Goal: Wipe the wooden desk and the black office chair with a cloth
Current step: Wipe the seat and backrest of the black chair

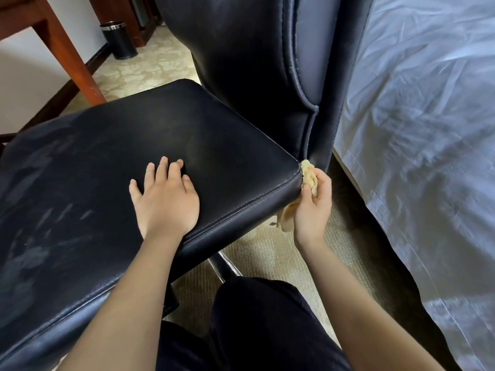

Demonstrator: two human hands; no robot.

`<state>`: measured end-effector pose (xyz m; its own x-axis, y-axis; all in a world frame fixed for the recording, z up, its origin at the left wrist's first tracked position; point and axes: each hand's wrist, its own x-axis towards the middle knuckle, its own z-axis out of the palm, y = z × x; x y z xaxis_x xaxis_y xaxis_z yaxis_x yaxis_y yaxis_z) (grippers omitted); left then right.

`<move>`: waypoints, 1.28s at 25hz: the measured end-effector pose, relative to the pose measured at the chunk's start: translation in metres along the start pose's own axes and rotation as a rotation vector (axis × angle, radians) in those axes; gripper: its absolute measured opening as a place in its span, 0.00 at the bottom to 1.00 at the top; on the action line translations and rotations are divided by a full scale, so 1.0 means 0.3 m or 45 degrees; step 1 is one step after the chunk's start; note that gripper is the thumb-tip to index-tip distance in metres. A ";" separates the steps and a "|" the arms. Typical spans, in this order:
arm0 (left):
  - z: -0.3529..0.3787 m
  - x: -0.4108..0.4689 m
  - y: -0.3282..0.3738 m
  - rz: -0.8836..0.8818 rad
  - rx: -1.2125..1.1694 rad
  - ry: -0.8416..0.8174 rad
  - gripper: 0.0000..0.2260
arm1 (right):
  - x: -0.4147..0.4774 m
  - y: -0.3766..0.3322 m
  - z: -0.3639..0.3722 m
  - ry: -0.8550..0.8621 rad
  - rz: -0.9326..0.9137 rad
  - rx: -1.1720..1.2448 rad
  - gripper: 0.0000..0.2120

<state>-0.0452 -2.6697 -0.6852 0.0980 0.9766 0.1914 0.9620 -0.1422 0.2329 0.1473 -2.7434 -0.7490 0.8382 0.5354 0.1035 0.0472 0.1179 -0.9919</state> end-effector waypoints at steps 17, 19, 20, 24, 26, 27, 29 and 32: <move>0.002 -0.003 0.000 0.007 -0.017 0.007 0.21 | -0.402 0.143 0.013 -0.499 -1.222 -0.426 0.17; 0.000 -0.004 -0.001 0.009 -0.020 0.005 0.21 | -0.322 0.149 -0.010 -0.544 -1.360 -0.461 0.14; -0.001 -0.003 0.000 0.008 -0.019 0.006 0.21 | -0.288 0.151 -0.019 -0.550 -1.396 -0.461 0.14; 0.000 -0.004 0.003 0.009 -0.012 0.001 0.21 | -0.228 0.158 -0.021 -0.495 -1.342 -0.490 0.17; 0.003 -0.005 0.009 0.003 -0.009 0.002 0.21 | -0.198 0.151 -0.019 -0.421 -1.255 -0.490 0.18; 0.004 -0.004 0.012 -0.001 -0.004 0.003 0.21 | -0.173 0.141 -0.020 -0.371 -1.200 -0.480 0.20; 0.007 -0.001 0.017 -0.010 0.003 0.002 0.21 | -0.113 0.106 -0.025 -0.258 -1.043 -0.455 0.25; 0.012 0.002 0.024 -0.019 0.005 -0.001 0.21 | -0.006 0.026 -0.026 -0.111 -0.729 -0.413 0.25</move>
<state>-0.0373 -2.6694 -0.6870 0.0840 0.9788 0.1869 0.9643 -0.1271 0.2323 0.1505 -2.7500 -0.7575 0.5861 0.5302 0.6127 0.6446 0.1531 -0.7490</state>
